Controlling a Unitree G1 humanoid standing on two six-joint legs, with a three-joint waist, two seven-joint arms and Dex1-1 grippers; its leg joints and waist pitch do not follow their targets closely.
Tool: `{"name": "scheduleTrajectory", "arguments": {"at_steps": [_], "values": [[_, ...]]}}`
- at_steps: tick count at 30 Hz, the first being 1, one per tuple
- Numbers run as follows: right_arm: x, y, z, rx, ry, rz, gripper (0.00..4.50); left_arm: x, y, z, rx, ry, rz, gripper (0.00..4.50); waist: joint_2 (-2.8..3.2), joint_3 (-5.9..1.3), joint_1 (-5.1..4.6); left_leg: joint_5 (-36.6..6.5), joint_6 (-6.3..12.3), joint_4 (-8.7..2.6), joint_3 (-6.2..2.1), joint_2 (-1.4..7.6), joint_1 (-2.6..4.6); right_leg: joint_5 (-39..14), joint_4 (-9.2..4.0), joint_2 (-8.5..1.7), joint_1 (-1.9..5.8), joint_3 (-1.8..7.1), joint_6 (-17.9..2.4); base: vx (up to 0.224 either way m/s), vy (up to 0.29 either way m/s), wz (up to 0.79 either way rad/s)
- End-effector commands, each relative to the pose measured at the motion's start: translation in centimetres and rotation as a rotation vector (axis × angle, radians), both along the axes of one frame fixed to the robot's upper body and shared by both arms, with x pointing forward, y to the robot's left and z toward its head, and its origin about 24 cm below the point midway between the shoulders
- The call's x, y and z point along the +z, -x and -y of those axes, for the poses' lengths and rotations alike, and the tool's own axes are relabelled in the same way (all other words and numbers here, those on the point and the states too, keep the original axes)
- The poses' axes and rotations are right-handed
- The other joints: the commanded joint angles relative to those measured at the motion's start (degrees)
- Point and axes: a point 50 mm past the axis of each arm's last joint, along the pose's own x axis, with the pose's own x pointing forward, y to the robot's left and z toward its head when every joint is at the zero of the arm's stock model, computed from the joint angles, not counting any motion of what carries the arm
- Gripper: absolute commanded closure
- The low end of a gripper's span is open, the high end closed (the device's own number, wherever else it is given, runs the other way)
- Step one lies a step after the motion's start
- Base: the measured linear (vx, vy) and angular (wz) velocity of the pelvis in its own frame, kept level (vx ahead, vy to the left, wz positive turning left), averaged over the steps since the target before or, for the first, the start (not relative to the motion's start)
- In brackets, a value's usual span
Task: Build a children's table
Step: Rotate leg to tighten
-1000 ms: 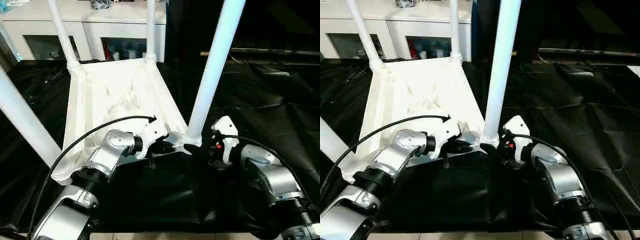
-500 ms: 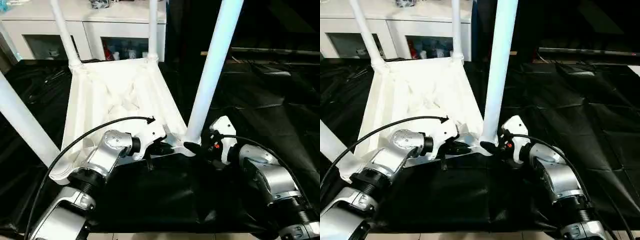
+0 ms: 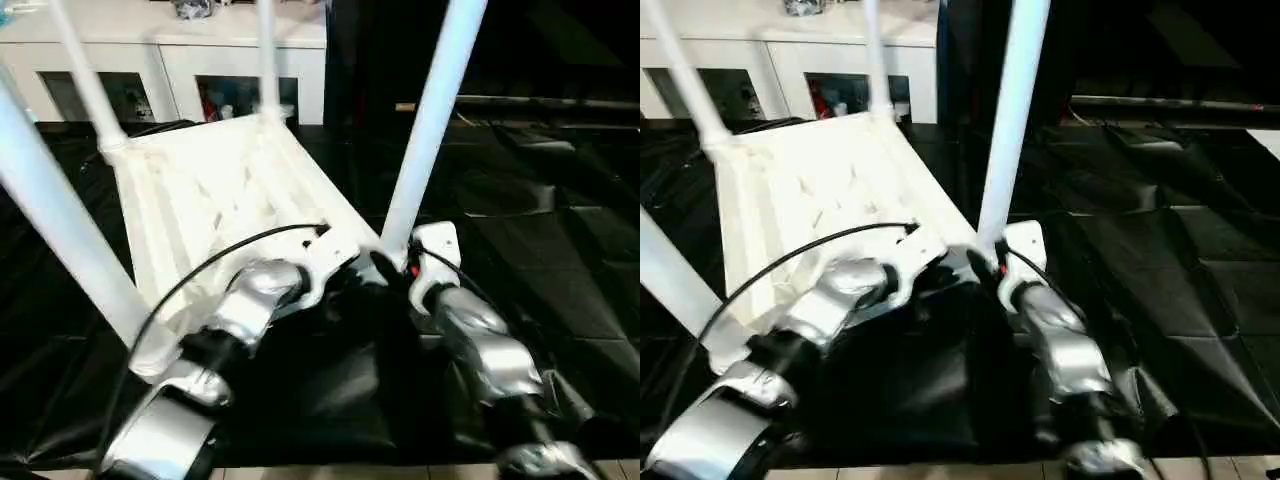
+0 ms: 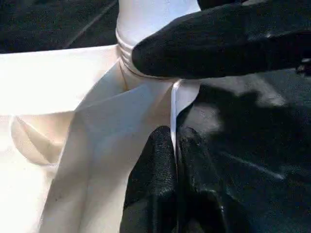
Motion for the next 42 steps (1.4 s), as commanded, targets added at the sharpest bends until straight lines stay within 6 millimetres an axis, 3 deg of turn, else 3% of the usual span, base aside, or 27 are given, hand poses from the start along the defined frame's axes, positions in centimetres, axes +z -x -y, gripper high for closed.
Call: {"name": "scheduleTrajectory", "arguments": {"at_steps": [1, 4, 6, 8, 10, 14, 16, 19, 21, 33, 34, 42], "values": [[0.4, 0.2, -2.7, 0.113, -0.019, 0.019, 1.83, -1.2, 1.0, 1.3, -0.039, 0.007, -0.046, 4.50, -0.45, -2.96, 0.13, -10.76, 1.75, -3.69, 0.54, -0.01, 0.04, -6.50, -3.76, -1.02, 2.77, 0.72, -12.00, 0.000, 0.000, 0.00], [1.0, 0.7, -2.6, 0.199, -0.074, 0.059, 1.83, -0.8, 1.1, 0.6, -0.078, 0.048, -0.044, 4.50, -0.60, -2.89, 0.21, -11.71, 2.46, -3.78, 0.54, 0.06, -0.06, -8.06, -3.91, -1.17, 2.94, 0.72, -11.93, 0.000, 0.000, 0.00], [1.2, 0.8, -2.4, 0.233, -0.082, 0.075, 1.13, -0.7, 1.1, 0.3, -0.100, 0.063, -0.041, 4.50, -0.62, -2.83, 0.22, -11.97, 2.68, -3.83, 0.52, 0.13, -0.04, -8.53, -3.94, -1.13, 2.89, 0.68, -12.07, 0.000, 0.000, 0.00], [1.3, 0.9, -2.2, 0.248, -0.078, 0.083, 1.13, -0.6, 1.2, 0.1, -0.114, 0.069, -0.035, 4.50, -0.61, -2.79, 0.25, -12.33, 2.93, -3.84, 0.55, 0.18, -0.03, -9.13, -4.01, -1.14, 2.83, 0.73, -12.05, 0.000, 0.000, 0.00], [1.7, 1.6, -0.8, 0.398, -0.066, 0.081, 1.01, -0.3, 1.7, -1.5, -0.206, 0.098, -0.060, 4.50, -0.82, -2.68, 0.36, -13.08, 3.52, -3.92, 0.49, 0.24, -0.14, -10.82, -4.06, -1.21, 3.00, 0.68, -11.92, 0.000, 0.000, 0.00], [1.9, 2.8, 0.7, 0.576, -0.037, 0.025, 0.69, 0.4, 2.7, -3.1, -0.338, 0.138, -0.091, 4.50, -0.56, -2.62, 0.50, -13.08, 4.24, -3.88, 0.58, 0.57, 0.06, -10.93, -3.94, -1.20, 2.67, 0.85, -12.28, 0.000, 0.000, 0.00], [2.1, 3.2, 1.1, 0.633, -0.011, 0.018, 0.69, 0.6, 3.4, -3.9, -0.404, 0.142, -0.133, 4.50, -0.29, -2.64, 0.71, -12.99, 3.83, -3.90, 0.69, 0.73, 0.33, -10.25, -3.80, -1.21, 2.36, 0.93, -13.12, 0.000, 0.000, 0.00], [2.2, 3.8, 2.1, 0.734, 0.036, -0.021, 0.69, 0.6, 4.0, -5.4, -0.444, 0.116, -0.176, 4.50, -0.36, -2.68, 1.00, -11.84, 3.42, -3.96, 0.58, 0.67, 0.18, -7.49, -3.26, -0.97, 2.77, 0.77, -13.67, 0.000, 0.000, 0.00], [2.1, 4.0, 2.4, 0.757, 0.057, -0.036, 0.69, 0.7, 4.0, -5.8, -0.433, 0.111, -0.173, 4.50, -0.36, -2.73, 0.95, -11.96, 3.40, -3.78, 0.75, 0.58, 0.33, -7.10, -3.31, -1.02, 2.61, 0.79, -13.92, 0.000, 0.000, 0.00], [1.5, 4.2, 2.6, 0.792, 0.112, -0.073, 0.69, 0.9, 3.6, -6.5, -0.387, 0.106, -0.158, 4.50, -0.59, -2.77, 0.93, -10.76, 3.41, -3.55, 0.76, 0.46, 0.23, -7.50, -3.26, -1.15, 2.73, 0.81, -13.86, 0.000, 0.000, 0.00], [1.5, 4.2, 2.6, 0.787, 0.110, -0.072, 0.97, 0.9, 3.6, -6.5, -0.385, 0.108, -0.157, 4.50, -0.58, -2.79, 0.91, -10.60, 3.40, -3.55, 0.75, 0.46, 0.22, -7.36, -3.22, -1.15, 2.76, 0.80, -13.87, 0.000, 0.000, 0.00], [1.4, 4.2, 2.6, 0.784, 0.097, -0.076, 1.56, 0.9, 3.6, -6.4, -0.380, 0.109, -0.157, 4.50, -0.57, -2.88, 0.88, -9.64, 3.98, -3.35, 0.76, 0.39, 0.19, -5.92, -3.04, -1.11, 2.88, 0.75, -14.35, 0.000, 0.000, 0.00]]}}
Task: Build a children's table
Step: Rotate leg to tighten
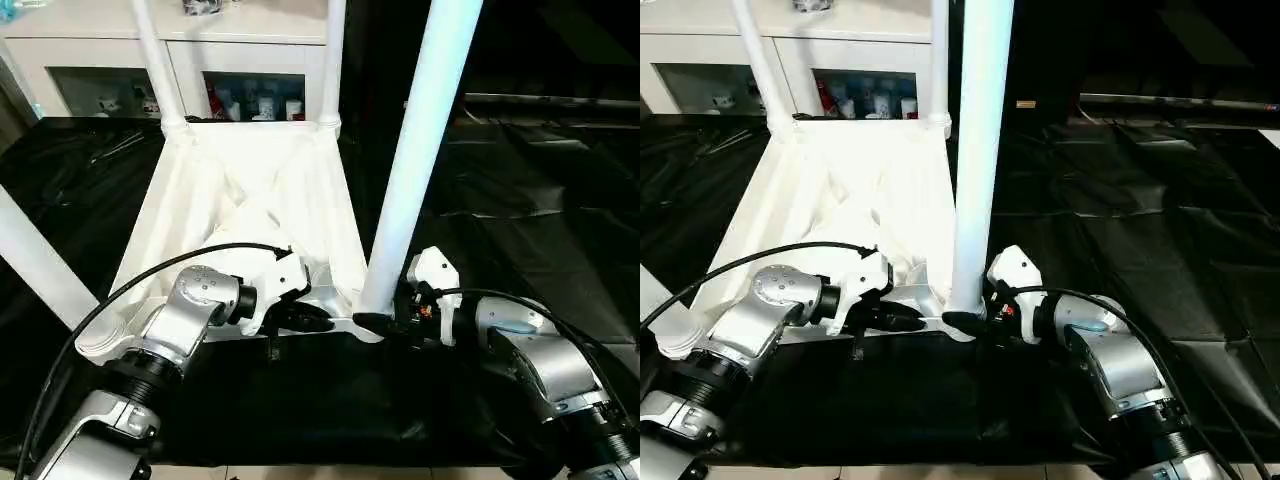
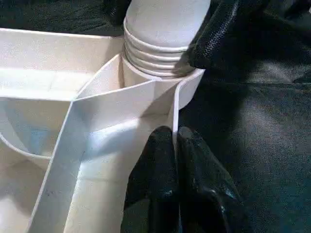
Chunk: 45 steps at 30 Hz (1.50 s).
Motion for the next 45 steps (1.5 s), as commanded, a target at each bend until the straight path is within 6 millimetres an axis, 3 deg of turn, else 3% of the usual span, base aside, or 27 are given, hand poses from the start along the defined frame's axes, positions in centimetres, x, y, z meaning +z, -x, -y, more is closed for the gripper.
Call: {"name": "scheduleTrajectory", "arguments": {"at_steps": [1, 7, 9, 10, 12, 18, 19, 23, 24, 27, 28, 31, 36, 39, 45], "values": [[-0.1, 0.0, 0.0, 0.000, 0.005, -0.007, 1.75, 0.6, -0.2, 0.3, 0.010, 0.059, 0.004, 4.50, -0.72, -3.16, 0.09, -9.71, 3.95, -3.39, 0.70, 0.32, 0.22, -6.00, -3.20, -1.08, 2.99, 0.74, -14.33, 0.000, 0.000, 0.00], [-0.9, -0.3, 0.2, -0.112, -0.007, -0.010, 1.84, 0.3, -0.7, 0.6, 0.083, 0.061, 0.017, 4.50, -0.74, -3.14, 0.03, -9.54, 3.83, -3.34, 0.73, 0.29, 0.21, -5.89, -3.15, -1.05, 2.94, 0.75, -14.55, 0.000, 0.000, 0.00], [-1.7, -0.9, 0.3, -0.255, -0.005, -0.009, 1.85, -0.1, -1.3, 1.1, 0.156, 0.043, 0.033, 4.50, -0.72, -2.89, -0.33, -11.49, 2.66, -3.51, 0.77, 0.15, 0.21, -10.03, -3.65, -1.05, 2.65, 0.74, -13.69, 0.000, 0.000, 0.00], [-2.1, -1.0, 0.1, -0.307, -0.003, -0.019, 1.85, -0.3, -1.5, 1.6, 0.188, 0.029, 0.040, 4.50, -1.05, -2.95, -0.40, -11.90, 1.72, -3.64, 0.57, 0.08, 0.03, -12.91, -3.74, -1.17, 2.93, 0.64, -12.51, 0.000, 0.000, 0.00], [-2.4, -1.0, 0.0, -0.338, -0.001, -0.026, 1.86, -0.4, -1.6, 1.9, 0.207, 0.020, 0.044, 4.50, -0.97, -2.91, -0.45, -13.04, 1.39, -3.75, 0.46, 0.14, 0.14, -15.64, -4.07, -1.22, 2.83, 0.66, -11.12, 0.000, 0.000, 0.00], [-3.1, -1.9, -3.2, -0.616, -0.041, -0.066, 1.86, -1.2, -2.3, 7.2, 0.368, 0.011, 0.062, 4.50, -0.96, -3.05, -0.52, -12.40, 0.46, -3.79, 0.46, -0.05, 0.25, -14.73, -4.28, -1.02, 2.60, 0.75, -10.08, 0.000, 0.000, 0.00], [-3.0, -2.1, -3.6, -0.626, -0.042, -0.061, 1.86, -1.3, -2.3, 7.6, 0.368, 0.008, 0.064, 4.50, -0.69, -3.05, -0.49, -12.32, 0.45, -3.80, 0.46, -0.07, 0.24, -14.47, -4.30, -1.01, 2.58, 0.79, -10.03, 0.000, 0.000, 0.00], [-2.4, -2.4, -4.4, -0.617, -0.050, -0.031, 1.86, -1.3, -2.3, 8.2, 0.377, -0.004, 0.081, 4.50, -0.80, -3.15, -0.39, -12.43, 1.29, -3.76, 0.46, -0.13, 0.09, -13.23, -4.39, -1.02, 2.71, 0.74, -9.75, 0.000, 0.000, 0.00], [-1.9, -2.4, -4.6, -0.576, -0.084, -0.012, 1.86, -1.2, -2.2, 8.1, 0.363, 0.011, 0.080, 4.50, -0.60, -3.14, -0.38, -12.40, 1.41, -3.79, 0.44, -0.14, 0.07, -12.93, -4.37, -0.99, 2.73, 0.72, -9.78, 0.000, 0.000, 0.00], [-1.1, -2.4, -4.4, -0.532, -0.148, 0.002, 1.86, -1.0, -2.3, 7.3, 0.341, 0.020, 0.085, 4.50, -0.81, -3.21, -0.38, -12.26, 1.90, -3.79, 0.40, -0.11, -0.06, -12.36, -4.28, -1.03, 2.88, 0.67, -9.94, 0.000, 0.000, 0.00], [-0.8, -2.4, -4.1, -0.517, -0.163, 0.004, 1.31, -0.9, -2.4, 7.0, 0.333, 0.026, 0.088, 4.50, -0.76, -3.23, -0.37, -11.97, 2.05, -3.76, 0.43, -0.05, 0.00, -11.73, -4.26, -1.06, 2.83, 0.69, -10.17, 0.000, 0.000, 0.00], [-0.4, -2.3, -3.6, -0.486, -0.176, 0.012, 1.15, -0.6, -2.4, 6.4, 0.315, 0.037, 0.090, 4.50, -0.86, -3.27, -0.30, -10.97, 2.74, -3.71, 0.45, -0.04, -0.09, -9.69, -4.09, -1.05, 3.01, 0.65, -10.77, 0.000, 0.000, 0.00], [0.5, -1.3, -1.5, -0.243, -0.122, -0.022, 0.74, -0.1, -1.9, 4.0, 0.194, 0.060, 0.081, 4.50, -0.88, -3.01, -0.18, -12.37, 3.63, -3.76, 0.45, 0.14, -0.16, -12.45, -4.22, -1.18, 3.08, 0.68, -11.03, 0.000, 0.000, 0.00], [0.8, -0.6, 0.0, -0.129, -0.052, -0.029, 0.74, 0.5, -1.4, 2.7, 0.103, 0.087, 0.062, 4.50, -0.85, -3.04, -0.21, -12.52, 3.67, -3.77, 0.45, 0.26, -0.16, -12.80, -4.16, -1.19, 2.97, 0.70, -11.04, 0.000, 0.000, 0.00], [0.7, -0.3, 1.4, -0.050, 0.048, -0.037, 0.74, 0.9, -0.8, 1.0, 0.033, 0.089, 0.018, 4.50, -0.87, -3.29, -0.18, -9.94, 4.05, -3.43, 0.61, 0.38, 0.11, -6.61, -3.35, -1.10, 2.87, 0.72, -13.90, 0.000, 0.000, 0.00]]}}
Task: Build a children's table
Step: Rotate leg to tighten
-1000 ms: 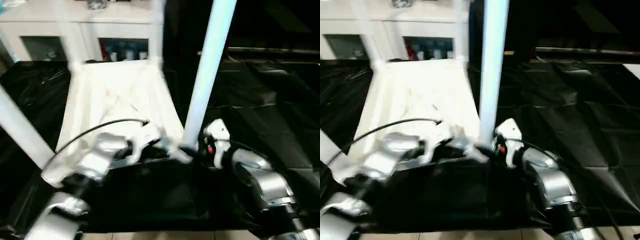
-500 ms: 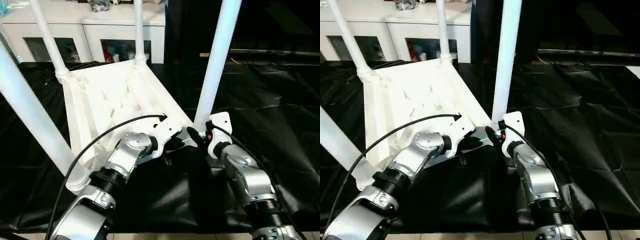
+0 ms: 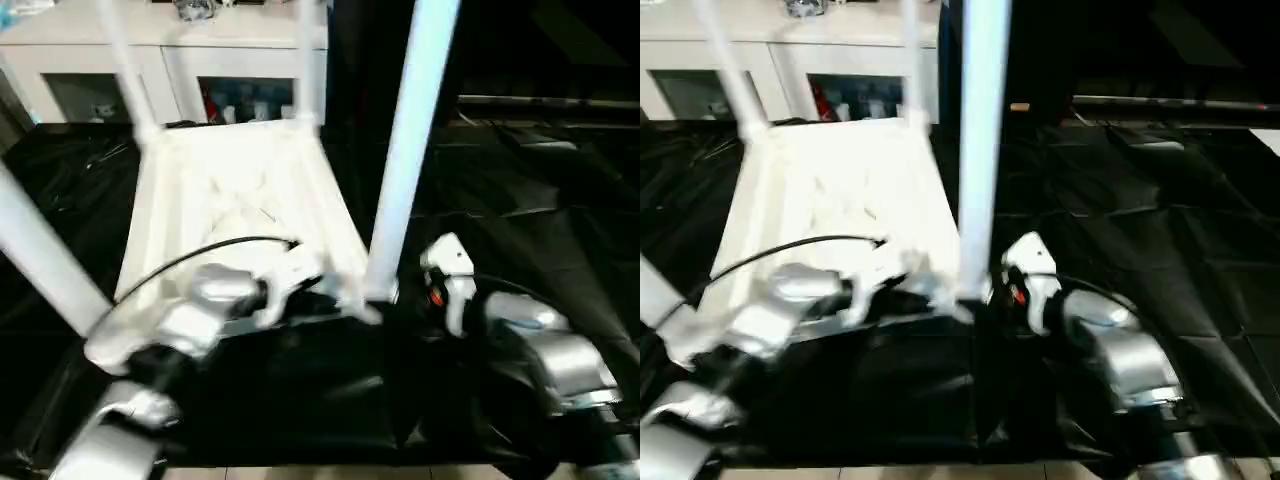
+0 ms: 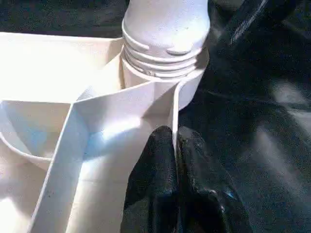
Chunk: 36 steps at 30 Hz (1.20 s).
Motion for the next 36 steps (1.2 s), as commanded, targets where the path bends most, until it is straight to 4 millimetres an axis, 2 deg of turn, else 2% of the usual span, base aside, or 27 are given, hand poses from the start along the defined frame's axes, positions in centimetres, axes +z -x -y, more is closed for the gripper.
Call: {"name": "scheduleTrajectory", "arguments": {"at_steps": [1, 6, 8, 11, 12, 16, 17, 22, 25, 27, 29, 32, 33, 36], "values": [[0.2, -0.2, 0.0, 0.012, 0.023, 0.013, 0.74, 1.0, 0.0, 0.2, -0.021, 0.077, 0.013, 4.50, -0.91, -2.99, 0.20, -9.38, 4.30, -3.41, 0.74, 0.33, 0.09, -5.75, -3.22, -1.07, 2.85, 0.71, -14.28, 0.000, 0.000, 0.00], [0.3, -1.0, -0.6, -0.028, -0.014, 0.048, 0.74, 1.0, -0.1, 0.1, -0.012, 0.078, 0.015, 4.50, -1.02, -2.99, 0.21, -9.63, 4.04, -3.37, 0.77, 0.28, 0.12, -7.07, -3.30, -1.19, 2.92, 0.71, -14.32, 0.000, 0.000, 0.00], [0.3, -1.1, -0.7, -0.033, -0.019, 0.050, 1.01, 1.0, -0.1, 0.1, -0.013, 0.079, 0.014, 4.50, -0.99, -2.98, 0.17, -9.78, 3.85, -3.39, 0.77, 0.31, 0.19, -7.21, -3.27, -1.14, 2.84, 0.71, -14.26, 0.000, 0.000, 0.00], [0.1, -1.2, -0.9, -0.036, -0.035, 0.044, 1.14, 1.0, -0.1, 0.3, -0.013, 0.084, 0.013, 4.50, -0.94, -3.02, 0.16, -9.53, 3.92, -3.33, 0.78, 0.30, 0.19, -6.33, -3.16, -1.11, 2.88, 0.72, -14.42, 0.000, 0.000, 0.00], [0.0, -1.2, -1.0, -0.034, -0.034, 0.044, 1.42, 1.0, -0.1, 0.3, -0.013, 0.084, 0.012, 4.50, -0.98, -3.04, 0.18, -9.34, 3.96, -3.32, 0.78, 0.27, 0.17, -6.06, -3.13, -1.11, 2.94, 0.71, -14.44, 0.000, 0.000, 0.00], [-0.3, -1.1, -1.1, -0.026, -0.025, 0.043, 1.61, 0.9, -0.1, 0.3, -0.013, 0.081, 0.012, 4.50, -0.94, -3.06, 0.21, -8.72, 4.20, -3.28, 0.77, 0.27, 0.21, -5.01, -3.02, -1.06, 3.02, 0.70, -14.60, 0.000, 0.000, 0.00], [-0.3, -1.1, -1.1, -0.027, -0.026, 0.043, 1.78, 0.9, -0.1, 0.3, -0.014, 0.081, 0.011, 4.50, -0.94, -3.10, 0.20, -8.43, 4.29, -3.25, 0.77, 0.25, 0.17, -4.59, -2.97, -1.06, 3.07, 0.71, -14.70, 0.000, 0.000, 0.00], [-0.6, -1.1, -1.0, -0.057, -0.027, 0.047, 1.84, 0.7, -0.2, 0.4, 0.013, 0.074, 0.020, 4.50, -0.93, -3.13, 0.23, -8.22, 4.51, -3.17, 0.78, 0.27, 0.21, -4.22, -2.89, -1.08, 3.07, 0.71, -14.96, 0.000, 0.000, 0.00], [-1.0, -1.4, -0.8, -0.130, -0.021, 0.057, 1.85, 0.6, -0.5, 0.6, 0.050, 0.066, 0.037, 4.50, -0.96, -3.04, 0.13, -9.11, 3.93, -3.23, 0.79, 0.21, 0.18, -6.16, -3.12, -1.10, 2.98, 0.67, -14.58, 0.000, 0.000, 0.00], [-2.0, -2.0, -0.8, -0.294, -0.016, 0.052, 1.85, 0.0, -1.2, 1.6, 0.148, 0.049, 0.047, 4.50, -0.94, -2.94, -0.08, -9.48, 3.14, -3.36, 0.77, 0.14, 0.14, -7.44, -3.29, -1.02, 2.91, 0.68, -14.05, 0.000, 0.000, 0.00], [-2.3, -2.1, -0.9, -0.338, -0.015, 0.049, 1.85, -0.1, -1.3, 2.0, 0.175, 0.049, 0.049, 4.50, -1.00, -2.88, -0.12, -10.90, 2.17, -3.45, 0.72, 0.08, 0.24, -10.22, -3.58, -1.09, 2.90, 0.68, -13.24, 0.000, 0.000, 0.00], [-3.0, -2.5, -1.9, -0.517, -0.030, 0.038, 1.85, -0.8, -1.9, 4.0, 0.283, 0.027, 0.055, 4.50, -1.00, -2.77, -0.24, -11.69, 1.52, -3.56, 0.77, -0.07, 0.20, -13.11, -3.97, -1.02, 2.61, 0.79, -11.64, 0.000, 0.000, 0.00], [-3.2, -2.6, -2.4, -0.571, -0.033, 0.033, 1.85, -1.0, -2.1, 4.8, 0.320, 0.018, 0.062, 4.50, -1.05, -2.94, -0.17, -11.20, 1.00, -3.55, 0.68, -0.06, 0.23, -13.33, -3.99, -1.09, 2.74, 0.79, -11.13, 0.000, 0.000, 0.00], [-3.3, -3.2, -4.4, -0.667, -0.044, 0.029, 1.85, -1.1, -2.3, 7.2, 0.373, 0.006, 0.085, 4.50, -0.88, -3.04, -0.11, -10.01, 1.20, -3.49, 0.70, -0.17, 0.23, -10.89, -3.94, -0.95, 2.70, 0.81, -11.10, 0.000, 0.000, 0.00]]}}
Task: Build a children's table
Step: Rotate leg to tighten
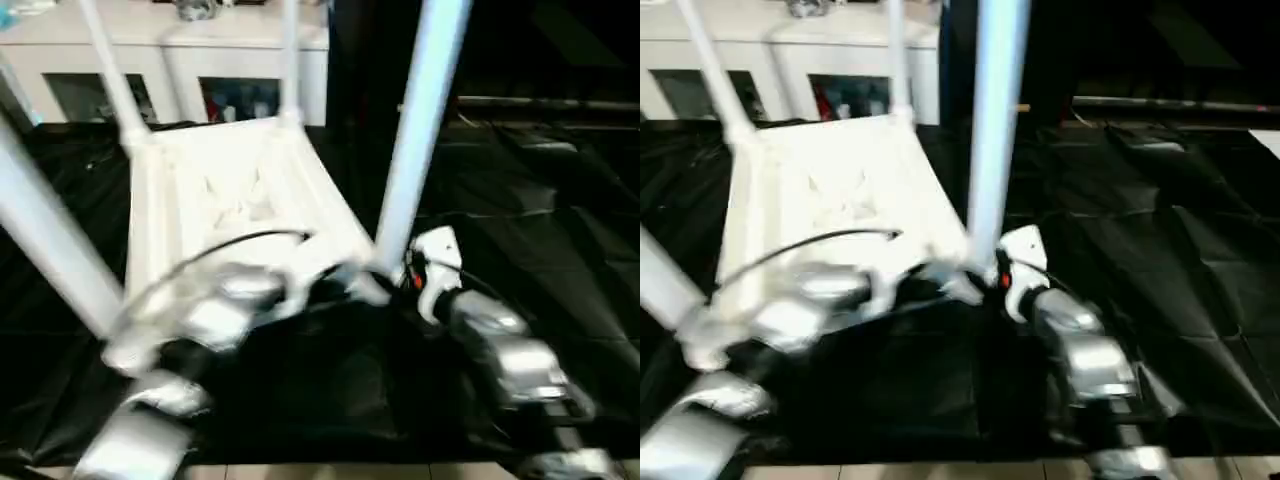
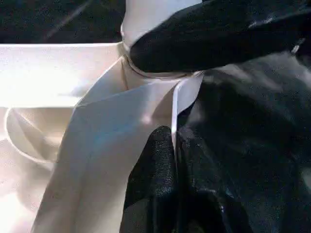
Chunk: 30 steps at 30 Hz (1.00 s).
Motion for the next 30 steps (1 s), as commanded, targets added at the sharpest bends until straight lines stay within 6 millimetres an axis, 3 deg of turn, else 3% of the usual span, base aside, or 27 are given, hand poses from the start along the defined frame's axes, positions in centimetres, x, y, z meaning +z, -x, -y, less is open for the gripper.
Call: {"name": "scheduleTrajectory", "arguments": {"at_steps": [1, 2, 3, 7, 9, 12, 14, 17, 23, 30], "values": [[-1.3, 0.4, -1.5, 0.005, 0.024, -0.065, 1.85, -0.6, 0.2, 1.2, 0.066, 0.034, -0.010, 4.50, -1.04, -2.95, 0.03, -10.06, 1.33, -3.70, 0.59, -0.18, 0.04, -10.90, -4.01, -0.91, 2.62, 0.63, -10.92, 0.000, 0.000, 0.00], [-1.1, 0.2, -2.7, 0.024, 0.008, -0.056, 1.85, -0.6, 0.2, 1.8, 0.065, 0.032, -0.006, 4.50, -0.75, -3.01, 0.10, -10.01, 1.39, -3.66, 0.57, -0.20, 0.06, -10.67, -3.94, -0.94, 2.67, 0.63, -10.90, 0.000, 0.000, 0.00], [-1.0, 0.2, -3.0, 0.042, 0.009, -0.048, 1.85, -0.6, 0.3, 1.9, 0.057, 0.037, -0.006, 4.50, -0.87, -3.04, 0.07, -9.83, 1.68, -3.65, 0.57, -0.19, -0.01, -9.97, -3.96, -0.93, 2.69, 0.61, -10.84, 0.000, 0.000, 0.00], [-0.5, 0.0, -3.1, 0.031, -0.019, -0.022, 1.85, -0.3, 0.2, 1.6, 0.043, 0.051, 0.000, 4.50, -0.83, -3.01, 0.11, -10.03, 2.46, -3.67, 0.57, -0.15, -0.07, -9.05, -3.96, -0.97, 2.79, 0.55, -11.22, 0.000, 0.000, 0.00], [0.0, -0.1, -2.7, 0.047, -0.069, 0.004, 1.29, -0.2, 0.1, 0.8, 0.033, 0.063, 0.000, 4.50, -0.74, -3.01, 0.14, -10.66, 2.56, -3.75, 0.53, -0.12, 0.00, -10.22, -4.06, -1.01, 2.76, 0.54, -11.13, 0.000, 0.000, 0.00], [0.5, 0.0, -2.4, 0.129, -0.101, 0.009, 1.06, 0.1, 0.1, 0.0, 0.005, 0.106, -0.023, 4.50, -0.77, -3.07, 0.08, -9.92, 3.07, -3.71, 0.49, -0.09, -0.12, -8.03, -3.76, -0.99, 2.94, 0.53, -11.70, 0.000, 0.000, 0.00], [0.6, 0.8, -1.9, 0.295, -0.077, -0.021, 0.94, 0.2, 0.6, -1.0, -0.072, 0.149, -0.050, 4.50, -1.00, -2.92, 0.24, -9.96, 3.77, -3.70, 0.44, -0.08, -0.21, -7.65, -3.80, -0.88, 3.39, 0.38, -12.06, 0.000, 0.000, 0.00], [0.5, 1.7, -1.1, 0.443, -0.013, -0.047, 0.70, 0.2, 1.3, -2.0, -0.152, 0.153, -0.067, 4.50, -0.92, -2.88, 0.12, -9.96, 4.52, -3.62, 0.57, 0.08, -0.25, -8.16, -3.79, -0.99, 3.16, 0.51, -12.49, 0.000, 0.000, 0.00], [1.2, 3.3, 2.0, 0.640, 0.073, -0.078, 0.70, 0.6, 2.4, -4.9, -0.275, 0.168, -0.131, 4.50, -0.77, -2.54, 0.27, -13.95, 3.28, -4.04, 0.54, 0.45, 0.06, -15.36, -4.31, -1.09, 2.53, 0.65, -11.45, 0.000, 0.000, 0.00], [1.7, 3.4, 2.5, 0.686, 0.070, -0.076, 0.70, 0.8, 3.0, -5.7, -0.321, 0.181, -0.168, 4.50, -0.85, -2.99, 0.20, -8.83, 4.65, -3.51, 0.69, 0.33, -0.06, -5.94, -3.29, -0.99, 2.73, 0.59, -14.24, 0.000, 0.000, 0.00]]}}
